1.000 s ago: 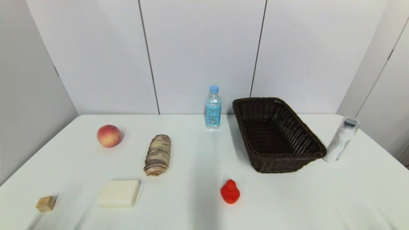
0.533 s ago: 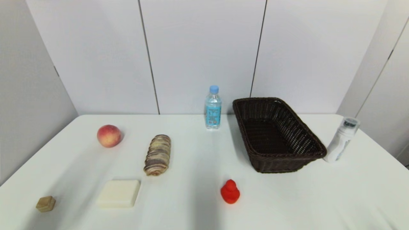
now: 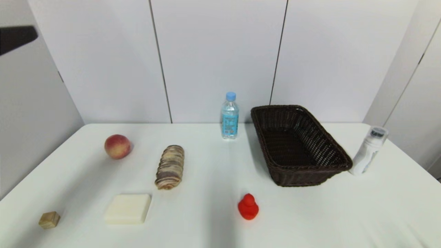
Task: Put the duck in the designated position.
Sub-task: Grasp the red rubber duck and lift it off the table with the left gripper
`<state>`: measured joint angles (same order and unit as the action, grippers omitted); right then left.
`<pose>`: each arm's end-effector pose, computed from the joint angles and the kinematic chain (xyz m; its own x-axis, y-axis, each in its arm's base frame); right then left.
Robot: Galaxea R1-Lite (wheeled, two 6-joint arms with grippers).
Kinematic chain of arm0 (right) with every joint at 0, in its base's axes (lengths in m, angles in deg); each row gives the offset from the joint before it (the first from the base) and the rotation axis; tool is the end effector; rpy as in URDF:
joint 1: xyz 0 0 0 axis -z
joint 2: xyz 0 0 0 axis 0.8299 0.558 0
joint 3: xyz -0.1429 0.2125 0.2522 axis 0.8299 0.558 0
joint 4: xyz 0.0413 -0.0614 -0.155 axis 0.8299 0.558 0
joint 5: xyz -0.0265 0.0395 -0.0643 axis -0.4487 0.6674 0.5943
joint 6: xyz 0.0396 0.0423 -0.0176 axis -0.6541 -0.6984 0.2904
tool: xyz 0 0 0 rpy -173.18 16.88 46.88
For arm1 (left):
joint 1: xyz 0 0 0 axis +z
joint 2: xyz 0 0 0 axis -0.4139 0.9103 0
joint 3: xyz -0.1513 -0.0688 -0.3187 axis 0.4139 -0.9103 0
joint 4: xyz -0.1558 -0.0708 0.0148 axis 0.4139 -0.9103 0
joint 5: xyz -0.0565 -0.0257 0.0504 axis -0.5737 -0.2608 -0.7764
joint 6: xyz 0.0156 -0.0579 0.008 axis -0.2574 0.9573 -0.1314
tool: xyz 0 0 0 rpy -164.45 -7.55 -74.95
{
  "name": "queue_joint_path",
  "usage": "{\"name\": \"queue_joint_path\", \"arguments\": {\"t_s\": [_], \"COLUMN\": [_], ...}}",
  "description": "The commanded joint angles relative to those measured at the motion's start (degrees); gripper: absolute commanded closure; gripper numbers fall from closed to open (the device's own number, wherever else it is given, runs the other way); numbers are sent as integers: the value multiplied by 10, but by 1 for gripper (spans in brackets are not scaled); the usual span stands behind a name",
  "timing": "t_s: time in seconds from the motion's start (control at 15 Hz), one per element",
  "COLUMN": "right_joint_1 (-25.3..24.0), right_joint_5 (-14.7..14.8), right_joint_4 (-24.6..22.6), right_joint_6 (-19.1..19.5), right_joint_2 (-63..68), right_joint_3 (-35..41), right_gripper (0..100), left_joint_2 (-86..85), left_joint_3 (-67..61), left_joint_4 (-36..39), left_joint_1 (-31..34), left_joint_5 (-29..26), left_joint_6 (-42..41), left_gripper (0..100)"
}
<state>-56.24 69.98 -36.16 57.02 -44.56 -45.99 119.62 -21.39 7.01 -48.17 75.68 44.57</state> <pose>-0.0646 -0.0014 0.0761 0.9998 -0.0174 0.0042 0.0173 0.9995 0.0246 0.0785 -0.0371 0.4151 0.8921 -0.4355 0.1206 0.4142 0.8947 0.1673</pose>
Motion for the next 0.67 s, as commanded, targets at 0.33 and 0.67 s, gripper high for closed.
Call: {"name": "queue_joint_path", "arguments": {"t_s": [0.33, 0.67], "right_joint_1": [0, 0], "right_joint_5": [0, 0], "right_joint_4": [-1, 0], "right_joint_6": [0, 0], "right_joint_2": [0, 1], "right_joint_3": [0, 0], "right_gripper": [0, 0], "left_joint_2": [313, 432], "left_joint_3": [247, 312], "left_joint_4": [2, 4], "left_joint_1": [-275, -348], "left_joint_5": [-12, -41], "left_joint_6": [-2, -2], "left_gripper": [0, 0]}}
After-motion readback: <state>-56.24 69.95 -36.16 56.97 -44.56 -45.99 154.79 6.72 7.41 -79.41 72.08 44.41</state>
